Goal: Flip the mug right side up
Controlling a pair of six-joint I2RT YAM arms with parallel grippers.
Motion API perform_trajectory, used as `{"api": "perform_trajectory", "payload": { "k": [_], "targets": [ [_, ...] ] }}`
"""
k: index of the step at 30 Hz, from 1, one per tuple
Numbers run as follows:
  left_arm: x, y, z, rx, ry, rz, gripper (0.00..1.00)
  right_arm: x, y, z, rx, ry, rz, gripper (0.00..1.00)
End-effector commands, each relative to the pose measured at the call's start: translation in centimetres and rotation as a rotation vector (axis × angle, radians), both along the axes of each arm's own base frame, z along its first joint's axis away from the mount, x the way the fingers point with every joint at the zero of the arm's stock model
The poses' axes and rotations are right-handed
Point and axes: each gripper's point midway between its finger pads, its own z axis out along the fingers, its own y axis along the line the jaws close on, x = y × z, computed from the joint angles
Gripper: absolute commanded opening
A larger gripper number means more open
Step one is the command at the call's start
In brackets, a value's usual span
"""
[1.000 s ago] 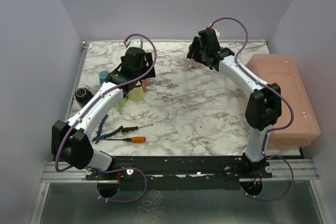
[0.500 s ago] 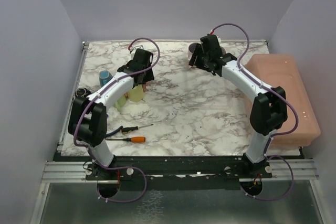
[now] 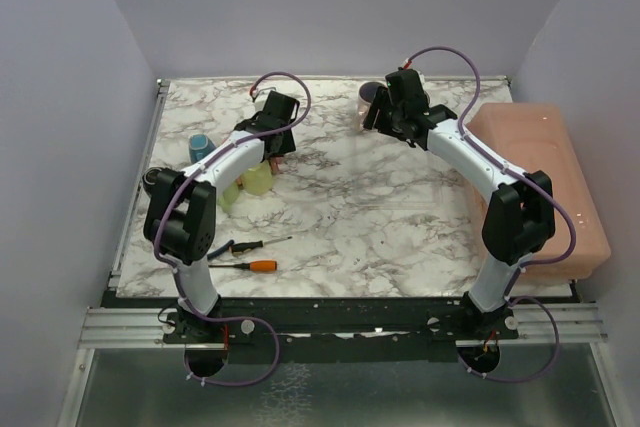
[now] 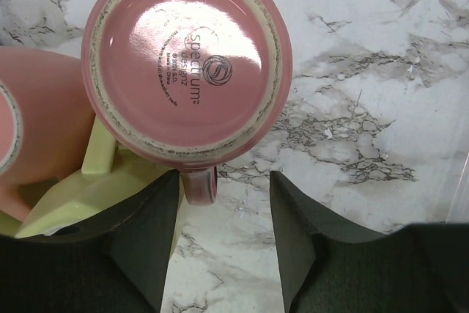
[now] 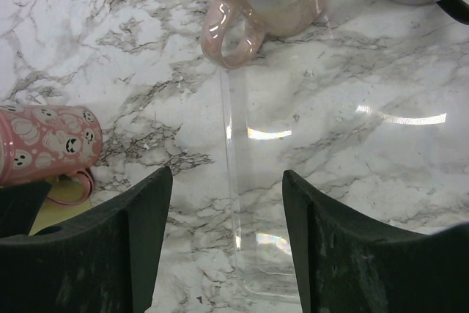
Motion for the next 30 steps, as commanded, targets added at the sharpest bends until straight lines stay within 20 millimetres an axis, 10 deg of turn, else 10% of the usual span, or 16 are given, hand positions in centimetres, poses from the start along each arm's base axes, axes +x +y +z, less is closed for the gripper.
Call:
{"api": "perform_trajectory", "payload": {
  "k": [1,22,30],
  "targets": [
    [0.1,1.1,-1.1,0.049,0.037,0.033,0.53,-0.2,-0.4,1.3,-0.003,-0.031,0.007,0.65],
    [1.3,0.6,-2.7,0.055,0.049,0.029,0.30,-0.1,-0.5,1.0,-0.017,-0.028,0.011,0.64],
    [1.7,0.5,-2.9,0.058,0.038,0.022,0.01,0.0,-0.5,1.0,-0.020,-0.030,0.008,0.64]
  ]
}}
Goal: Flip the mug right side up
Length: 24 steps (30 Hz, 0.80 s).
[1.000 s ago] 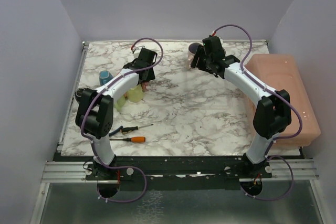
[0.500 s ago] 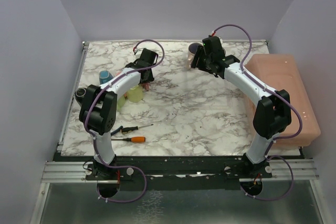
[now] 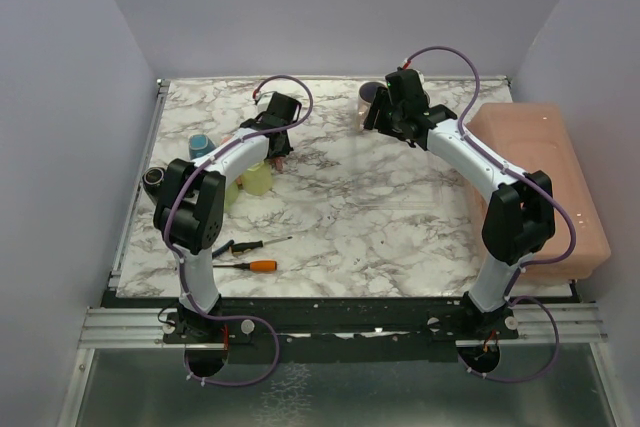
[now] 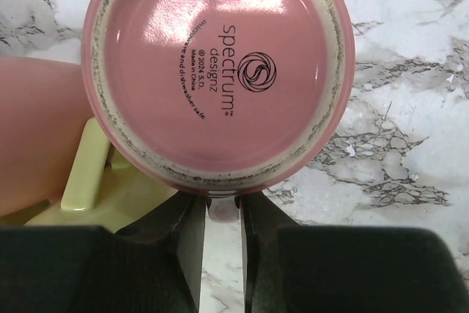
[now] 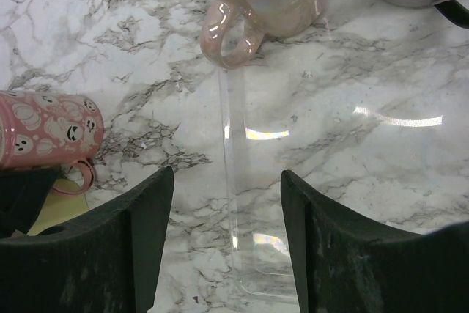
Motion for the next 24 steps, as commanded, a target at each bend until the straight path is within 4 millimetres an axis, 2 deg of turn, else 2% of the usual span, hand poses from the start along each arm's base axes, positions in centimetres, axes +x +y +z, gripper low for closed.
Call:
{"api": "perform_trajectory", "payload": {
  "k": [1,5,8,13,20,24],
  "targets": [
    [0.8,0.3,0.0,0.020,-0.016,0.006,0.00,0.0,-0.5,1.1,-0.007,-0.028,-0.001,0.64],
    [1.0,-0.7,0.8,-0.013,-0.039,-0.052,0.00,0.1,-0.4,1.2,-0.005,-0.030,-0.003,0.63],
    [1.4,-1.4,2.2,-0.049,-0.079,-0.089,0.00,0.2,-0.3,1.3,0.000,-0.033,-0.002,0.64],
    [1.9,-3.7,3.8,-0.116,-0.119,-0.227,0.00,0.2,0.1,1.4,0.023,-0.043,0.016,0.64],
    [2.0,-5.0,6.1,-0.204,-0.173,-0.347,0.00,-0.2,1.3,2.1,0.097,-0.091,0.076,0.64],
    [1.8,-5.8,8.0,-0.316,-0.209,-0.438,0.00,-0.6,2.2,2.7,0.205,-0.136,0.142,0.63]
  ]
}}
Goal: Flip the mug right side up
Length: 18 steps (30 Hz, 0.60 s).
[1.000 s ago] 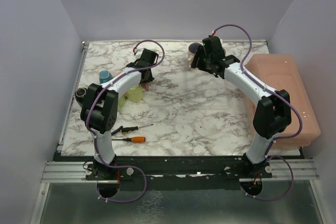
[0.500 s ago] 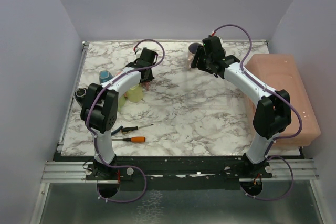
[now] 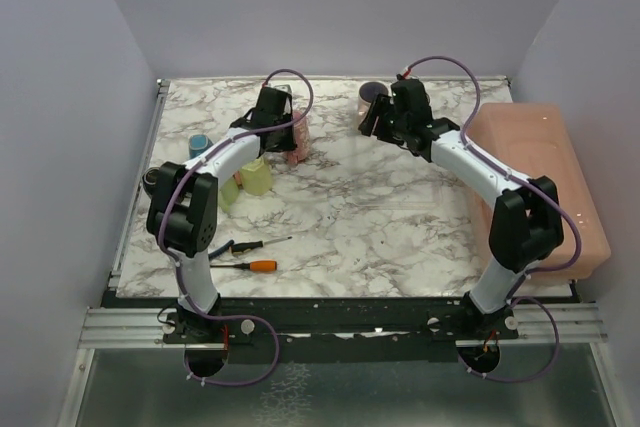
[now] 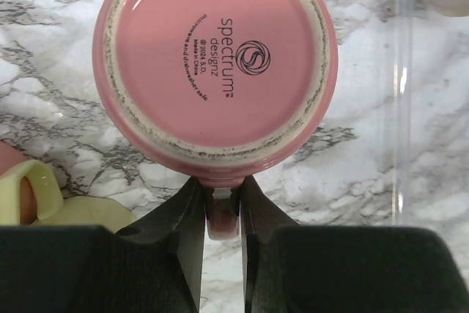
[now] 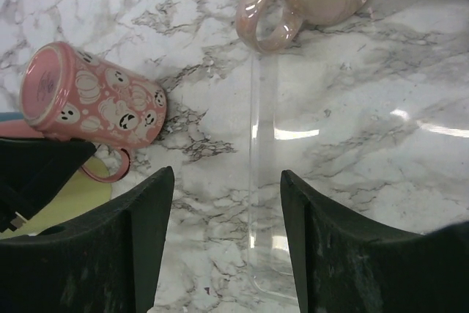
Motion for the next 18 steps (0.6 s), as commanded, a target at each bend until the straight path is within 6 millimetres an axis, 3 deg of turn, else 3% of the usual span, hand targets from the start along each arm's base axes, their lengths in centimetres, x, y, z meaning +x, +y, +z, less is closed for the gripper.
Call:
{"api": "perform_trajectory", "payload": {
  "k": [1,15,18],
  "targets": [
    [1.1,-1.7,6.5,-0.181,-0.155,-0.130,0.00,-0.2,1.7,3.5,0.168,-0.120,0.105,0.63],
    [0.6,-2.8,10.2,-0.308,-0.220,-0.208,0.00,-2.1,4.2,5.6,0.360,-0.212,0.274,0.64],
    [0.4,-3.4,11.8,-0.337,-0.253,-0.240,0.00,-2.8,5.0,6.4,0.389,-0.239,0.346,0.65]
  ]
}}
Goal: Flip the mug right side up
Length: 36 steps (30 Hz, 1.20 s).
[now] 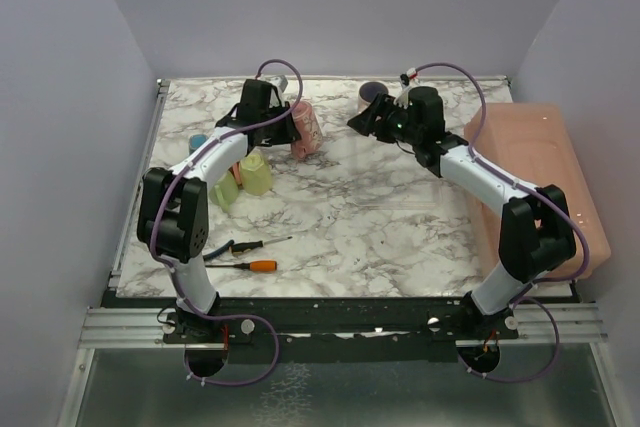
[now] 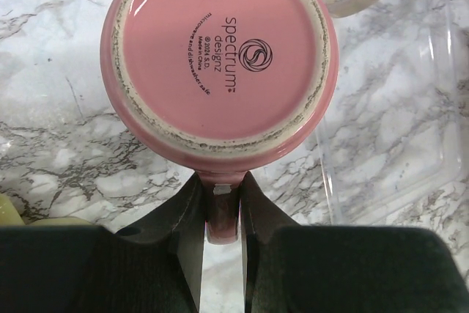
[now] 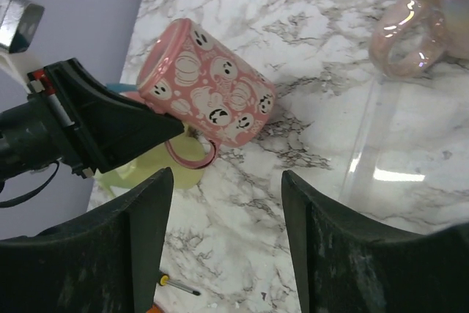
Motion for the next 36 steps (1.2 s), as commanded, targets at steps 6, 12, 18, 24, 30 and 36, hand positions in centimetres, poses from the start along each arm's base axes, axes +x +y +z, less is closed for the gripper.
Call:
{"api": "perform_trajectory", "payload": {
  "k": [6,12,18,24,30,36],
  "targets": [
    [0.3,-2.9,13.3,-0.201,-0.314,-0.132,0.00,-2.8,2.0,6.6,0.164,-0.241,0.185,0.76],
    [-0.6,-3.8,19.5,-0.292,-0.408,-0.181,0.00,-4.3,2.9,9.3,0.274,-0.308,0.271,0.82],
    [-2.6,-4.7,25.8,-0.391,-0.498,-0.262,0.00,-5.1,3.0,12.3,0.362,-0.349,0.305,0.85],
    [-5.2,-5.1,30.9,-0.470,-0.595,-0.332,0.00,-6.0,3.7,15.5,0.396,-0.420,0.394,0.85],
    [-7.6,-5.4,34.8,-0.556,-0.705,-0.381,0.00,-6.8,4.4,18.1,0.456,-0.467,0.438,0.85],
    [-9.9,-6.3,37.7,-0.673,-0.785,-0.416,0.00,-7.3,5.4,20.3,0.552,-0.490,0.483,0.85]
  ]
}}
